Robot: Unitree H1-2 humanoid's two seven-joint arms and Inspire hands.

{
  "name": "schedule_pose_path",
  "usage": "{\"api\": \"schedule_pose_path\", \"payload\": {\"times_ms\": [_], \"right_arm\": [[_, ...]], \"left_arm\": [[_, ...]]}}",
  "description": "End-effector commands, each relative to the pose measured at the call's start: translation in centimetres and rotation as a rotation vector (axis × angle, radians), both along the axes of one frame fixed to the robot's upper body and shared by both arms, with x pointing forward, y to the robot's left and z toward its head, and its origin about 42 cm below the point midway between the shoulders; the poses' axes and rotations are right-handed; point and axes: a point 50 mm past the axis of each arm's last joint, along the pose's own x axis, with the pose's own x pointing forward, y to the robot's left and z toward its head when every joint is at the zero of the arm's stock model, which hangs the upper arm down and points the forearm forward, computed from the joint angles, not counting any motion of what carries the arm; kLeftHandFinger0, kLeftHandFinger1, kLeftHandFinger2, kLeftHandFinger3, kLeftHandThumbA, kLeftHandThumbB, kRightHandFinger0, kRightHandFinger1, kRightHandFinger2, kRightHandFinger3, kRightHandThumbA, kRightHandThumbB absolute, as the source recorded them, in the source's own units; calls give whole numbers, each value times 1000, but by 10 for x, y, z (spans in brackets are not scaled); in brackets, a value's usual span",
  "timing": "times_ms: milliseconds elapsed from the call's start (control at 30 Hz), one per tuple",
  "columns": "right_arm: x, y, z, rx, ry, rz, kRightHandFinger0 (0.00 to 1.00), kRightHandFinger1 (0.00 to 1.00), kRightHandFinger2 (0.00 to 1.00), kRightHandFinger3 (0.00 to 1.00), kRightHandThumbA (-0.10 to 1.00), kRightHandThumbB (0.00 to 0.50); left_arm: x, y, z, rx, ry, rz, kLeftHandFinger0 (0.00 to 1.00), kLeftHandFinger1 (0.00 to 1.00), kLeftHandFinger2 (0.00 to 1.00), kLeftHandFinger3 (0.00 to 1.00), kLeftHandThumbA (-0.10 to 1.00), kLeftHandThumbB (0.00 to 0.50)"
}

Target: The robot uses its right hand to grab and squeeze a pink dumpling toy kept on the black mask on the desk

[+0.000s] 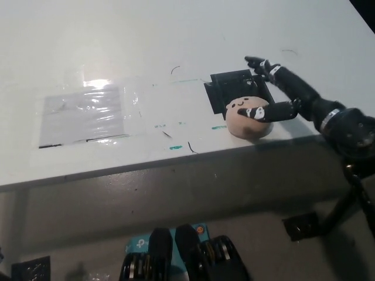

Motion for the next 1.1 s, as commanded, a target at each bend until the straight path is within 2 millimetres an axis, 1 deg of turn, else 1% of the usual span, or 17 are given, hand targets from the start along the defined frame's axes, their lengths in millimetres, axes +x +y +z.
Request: {"api": "schedule_pose_path", "payload": {"times_ms": [0,133,467,633,667,700,733,767,800,833,867,900,933,967,1000,1033,1067], "right_arm": [[16,9,6,-4,-73,-38,1000,1000,1000,1000,816,459],[31,19,-27,-31,-43,-75,1000,1000,1000,1000,811,463],[52,41,-44,-115,-54,-98,1000,1000,1000,1000,825,491],[55,49,-53,-108,-48,-103,1000,1000,1000,1000,762,471],[54,51,-56,-94,-66,-95,1000,1000,1000,1000,710,421],[54,52,-56,-75,-83,-85,1000,1000,1000,1000,688,407],[54,53,-57,-69,-111,-70,1000,1000,1000,1000,652,235],[53,55,-58,-43,-146,-69,697,750,876,1000,479,138],[51,58,-57,-9,-175,-74,251,309,483,1000,212,6],[49,59,-57,-10,-190,-70,22,24,189,1000,5,0],[48,60,-57,-47,-242,-51,1,1,8,1000,-96,0],[47,59,-56,-97,-281,-45,0,0,0,1000,-100,0],[46,59,-56,-104,-292,-50,0,1,54,781,-100,0],[44,58,-56,-94,-354,-57,274,235,120,316,-100,13],[42,55,-56,-72,-434,-54,354,249,132,82,-100,31],[41,54,-55,-76,-474,-87,239,216,143,16,-100,28],[39,53,-55,-63,-497,-113,50,223,292,41,-100,31]], "left_arm": [[6,7,13,21,-56,-15,0,0,90,103,1000,500],[7,5,13,9,-55,-15,0,0,84,95,987,500],[10,6,17,19,-61,-32,0,11,113,129,994,500],[10,6,17,20,-54,-32,0,13,133,134,1000,500],[10,5,18,10,-64,-33,0,8,122,132,1000,500],[10,5,17,10,-67,-34,0,7,121,132,1000,500],[10,5,17,3,-65,-35,0,9,122,127,1000,500],[10,5,17,-4,-62,-31,0,9,115,118,996,500],[10,5,17,0,-63,-33,0,14,122,127,1000,500],[9,5,17,4,-63,-36,0,14,129,140,1000,500],[8,5,18,7,-65,-38,0,5,124,139,1000,500],[8,5,17,8,-66,-36,0,4,122,138,1000,500],[8,6,17,7,-66,-35,0,3,119,138,1000,500],[8,6,17,5,-65,-34,0,3,124,144,1000,500],[8,5,17,3,-64,-35,0,3,125,146,1000,500],[8,5,17,5,-60,-31,0,2,121,137,1000,500],[8,4,18,7,-58,-30,0,0,110,127,1000,500]]}}
